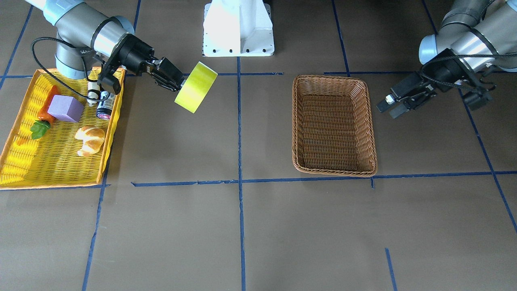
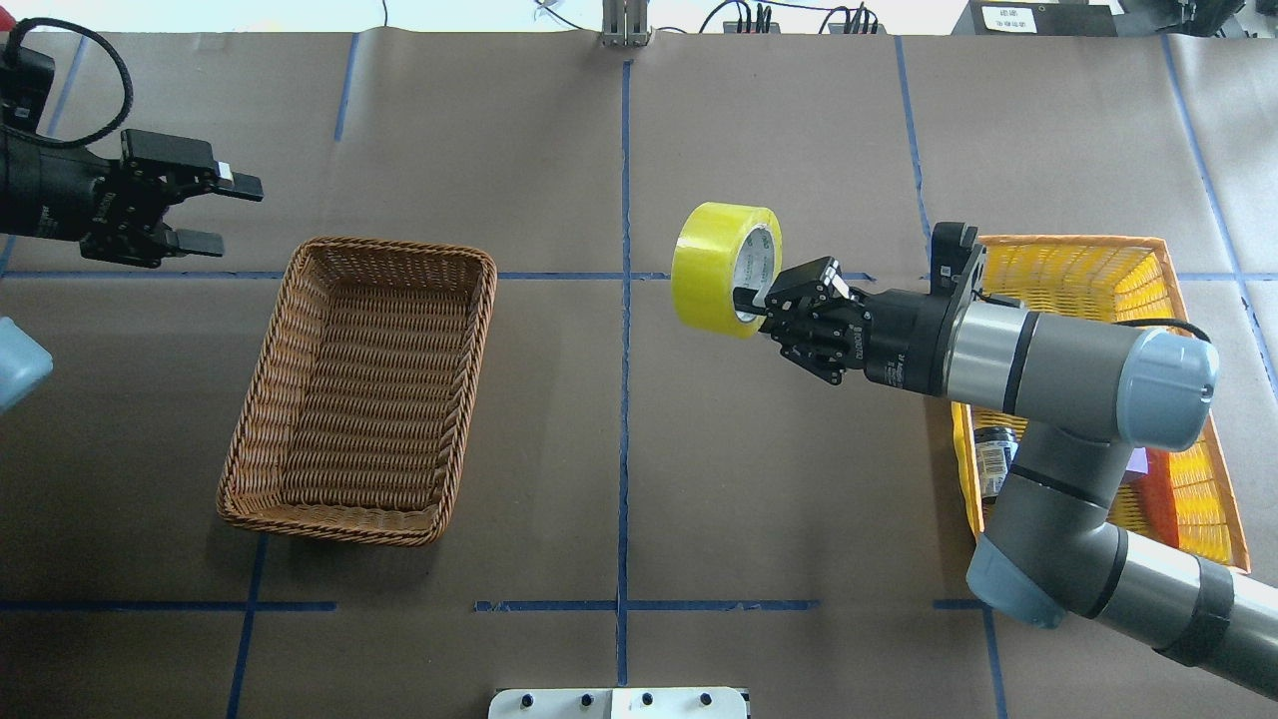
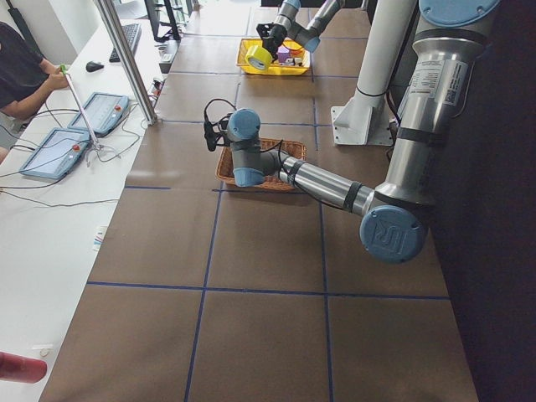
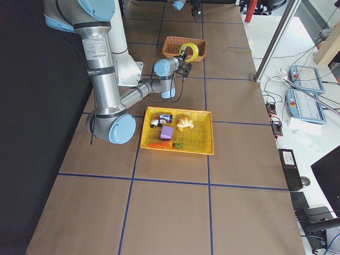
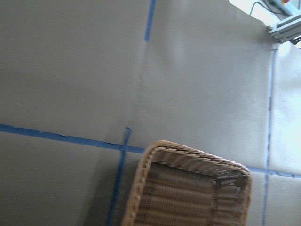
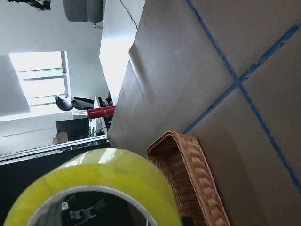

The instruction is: Move tape to another basket

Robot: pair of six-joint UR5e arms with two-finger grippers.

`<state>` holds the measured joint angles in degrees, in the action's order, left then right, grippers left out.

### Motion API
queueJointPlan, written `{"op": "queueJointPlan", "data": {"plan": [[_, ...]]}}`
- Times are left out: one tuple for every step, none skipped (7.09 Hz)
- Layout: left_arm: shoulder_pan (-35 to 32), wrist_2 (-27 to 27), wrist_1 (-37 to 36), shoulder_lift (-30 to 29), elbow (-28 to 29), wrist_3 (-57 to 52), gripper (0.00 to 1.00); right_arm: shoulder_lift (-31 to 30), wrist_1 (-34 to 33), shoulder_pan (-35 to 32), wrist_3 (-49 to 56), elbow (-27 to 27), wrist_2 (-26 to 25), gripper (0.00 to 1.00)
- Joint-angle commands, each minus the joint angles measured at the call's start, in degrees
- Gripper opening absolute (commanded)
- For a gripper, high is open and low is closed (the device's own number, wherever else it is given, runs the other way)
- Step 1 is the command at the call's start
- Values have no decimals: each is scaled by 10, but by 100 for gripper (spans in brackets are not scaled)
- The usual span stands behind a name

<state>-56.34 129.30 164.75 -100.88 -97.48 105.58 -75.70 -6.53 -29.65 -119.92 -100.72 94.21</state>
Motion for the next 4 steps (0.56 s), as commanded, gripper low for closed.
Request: {"op": "queueJointPlan", "data": {"plan": [[94, -140, 161, -11, -1, 179, 100, 10, 64, 48, -3, 3, -32, 2], [137, -223, 228, -11, 2, 231, 100, 19, 70, 56, -1, 2, -31, 2], [191, -309, 292, -19, 0, 289, 100, 47, 69, 60, -2, 2, -14, 2], [226, -349, 318, -45, 1, 323, 100, 63, 65, 60, -2, 4, 35, 1]]}}
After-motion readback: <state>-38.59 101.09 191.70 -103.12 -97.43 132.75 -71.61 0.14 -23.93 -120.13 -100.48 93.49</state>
